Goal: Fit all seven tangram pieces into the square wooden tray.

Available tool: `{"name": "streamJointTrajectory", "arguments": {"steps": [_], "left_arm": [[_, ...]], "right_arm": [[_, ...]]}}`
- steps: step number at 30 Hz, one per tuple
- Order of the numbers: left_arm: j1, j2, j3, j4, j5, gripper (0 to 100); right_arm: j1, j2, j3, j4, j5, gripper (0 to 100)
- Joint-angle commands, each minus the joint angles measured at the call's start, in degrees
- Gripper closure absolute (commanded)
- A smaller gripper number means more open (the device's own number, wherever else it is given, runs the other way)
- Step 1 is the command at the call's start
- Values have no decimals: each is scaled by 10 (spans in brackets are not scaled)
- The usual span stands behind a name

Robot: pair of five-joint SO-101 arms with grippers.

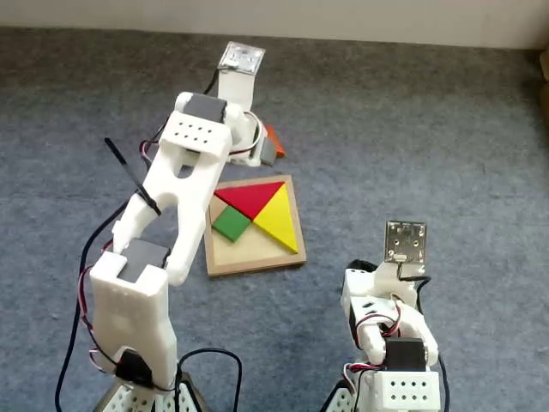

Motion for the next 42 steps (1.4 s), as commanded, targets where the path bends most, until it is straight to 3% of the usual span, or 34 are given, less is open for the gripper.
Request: {"name": "streamJointTrajectory", "arguments": {"steps": [1,14,24,37,42], "left_arm": [[-7,32,-64,-39,-6,724],[-29,269,-313,-11,-47,726],[11,375,-486,5,-42,726],[10,553,-640,-53,77,726],[12,605,-687,-68,79,729]], "right_arm": [[7,-11,65,0,-3,966],[7,-11,65,0,-3,966],[7,-11,65,0,-3,966],[7,-11,65,0,-3,966],[7,-11,65,0,-3,966]]}}
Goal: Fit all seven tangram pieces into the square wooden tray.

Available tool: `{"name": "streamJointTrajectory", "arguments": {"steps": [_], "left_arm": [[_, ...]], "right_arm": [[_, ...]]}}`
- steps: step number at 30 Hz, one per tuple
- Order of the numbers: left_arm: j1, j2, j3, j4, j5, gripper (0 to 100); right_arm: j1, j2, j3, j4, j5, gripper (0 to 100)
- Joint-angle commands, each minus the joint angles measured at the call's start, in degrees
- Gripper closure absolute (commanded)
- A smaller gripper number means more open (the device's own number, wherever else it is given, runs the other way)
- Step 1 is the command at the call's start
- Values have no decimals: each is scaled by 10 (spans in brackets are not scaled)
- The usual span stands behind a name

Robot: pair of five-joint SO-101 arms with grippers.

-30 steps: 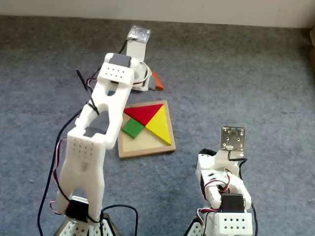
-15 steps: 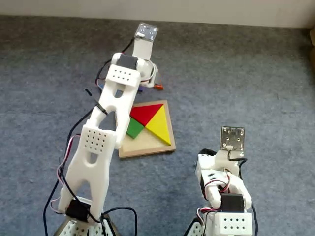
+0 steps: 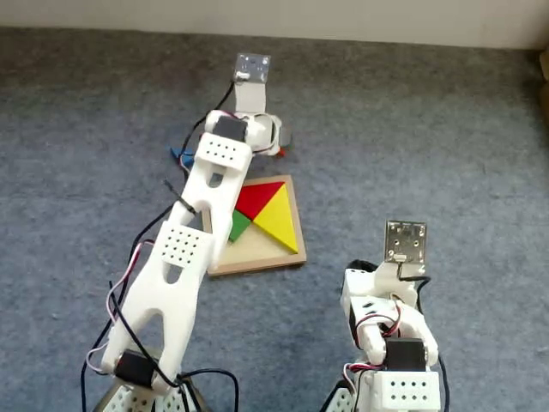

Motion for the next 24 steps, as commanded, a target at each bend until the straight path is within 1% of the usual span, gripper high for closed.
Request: {"name": "streamJointTrajectory", "arguments": {"steps": [1,4,8,11,17,19,21,24], "left_arm": [[9,24,-44,-10,6,741],[7,25,-51,2,-5,821],[4,27,-47,4,-62,922],[0,26,-51,30,-77,970],[-20,21,-97,112,-78,979],[-22,-4,-95,137,-79,979],[-22,-33,-95,179,-82,976],[-18,-77,-95,241,-131,976]], "right_arm": [[7,-11,65,0,-3,966],[7,-11,65,0,-3,966],[7,-11,65,0,-3,966],[7,-11,65,0,-3,966],[7,-11,65,0,-3,966],[7,-11,65,0,-3,966],[7,-11,65,0,-3,966],[7,-12,65,0,-3,966]]}}
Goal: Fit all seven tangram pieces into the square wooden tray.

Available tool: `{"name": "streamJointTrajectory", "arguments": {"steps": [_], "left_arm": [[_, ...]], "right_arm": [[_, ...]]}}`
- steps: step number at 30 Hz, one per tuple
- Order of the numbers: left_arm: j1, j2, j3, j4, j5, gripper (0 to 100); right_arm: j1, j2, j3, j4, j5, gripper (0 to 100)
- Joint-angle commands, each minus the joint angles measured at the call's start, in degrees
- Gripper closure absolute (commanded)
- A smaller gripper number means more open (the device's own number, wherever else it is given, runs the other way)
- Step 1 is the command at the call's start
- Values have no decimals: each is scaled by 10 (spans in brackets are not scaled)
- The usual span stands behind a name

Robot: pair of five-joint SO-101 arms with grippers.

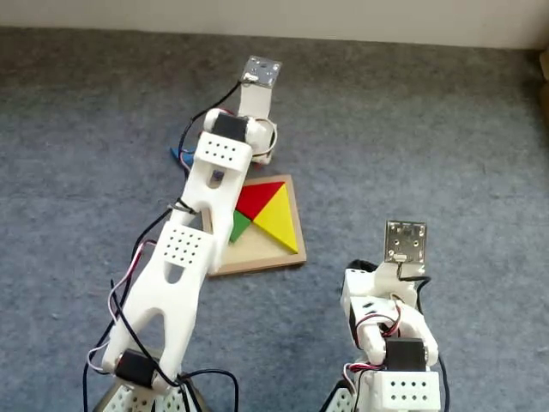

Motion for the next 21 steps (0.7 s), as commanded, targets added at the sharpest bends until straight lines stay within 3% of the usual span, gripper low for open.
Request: {"name": "streamJointTrajectory", "arguments": {"steps": [1,6,14,21], "left_arm": [[-11,-90,-13,98,-69,976],[-9,-154,-13,170,-117,976],[-7,-221,11,180,-172,979],[26,-366,212,179,-205,979]], "right_arm": [[7,-11,65,0,-3,966],[7,-11,65,0,-3,966],[7,-11,65,0,-3,966],[7,-11,65,-1,-3,966]]}}
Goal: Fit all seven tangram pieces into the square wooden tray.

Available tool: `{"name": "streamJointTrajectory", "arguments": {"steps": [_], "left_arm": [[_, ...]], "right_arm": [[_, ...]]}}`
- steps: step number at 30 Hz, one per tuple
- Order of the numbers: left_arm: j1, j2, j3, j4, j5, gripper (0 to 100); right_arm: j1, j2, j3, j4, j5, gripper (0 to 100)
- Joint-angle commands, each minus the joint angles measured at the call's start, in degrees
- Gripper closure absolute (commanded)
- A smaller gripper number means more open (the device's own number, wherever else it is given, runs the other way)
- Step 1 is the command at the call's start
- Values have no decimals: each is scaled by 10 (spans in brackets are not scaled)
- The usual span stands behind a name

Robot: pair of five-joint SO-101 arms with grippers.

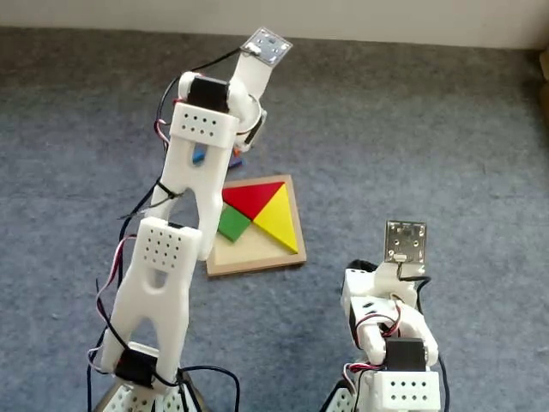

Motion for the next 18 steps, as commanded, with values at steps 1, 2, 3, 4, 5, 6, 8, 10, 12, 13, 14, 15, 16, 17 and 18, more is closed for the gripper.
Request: {"name": "streamJointTrajectory", "arguments": {"steps": [1,2,3,4,5,6,8,10,12,13,14,15,16,17,18], "left_arm": [[35,-143,145,5,-25,979],[40,-167,182,4,-29,979],[43,-193,218,4,-33,979],[47,-217,253,4,-40,979],[51,-240,287,3,-47,979],[54,-262,320,3,-58,979],[64,-303,384,2,-80,979],[70,-340,443,2,-95,979],[74,-371,495,0,-104,979],[74,-385,520,-10,-108,979],[75,-399,547,-22,-113,979],[75,-410,577,-38,-116,979],[75,-423,608,-56,-123,979],[75,-436,639,-74,-130,979],[76,-450,671,-92,-135,979]], "right_arm": [[7,-11,65,-1,-3,966],[7,-11,65,-1,-3,966],[7,-11,65,-1,-3,966],[7,-11,65,-1,-3,966],[7,-11,65,-1,-3,966],[7,-11,65,-1,-3,966],[7,-11,65,-1,-3,966],[7,-11,65,-1,-3,966],[7,-11,65,-1,-3,966],[7,-11,65,-1,-3,966],[7,-11,65,-1,-3,966],[7,-11,65,-1,-3,966],[7,-11,65,-1,-3,966],[7,-11,65,-1,-3,966],[7,-11,65,-1,-3,966]]}}
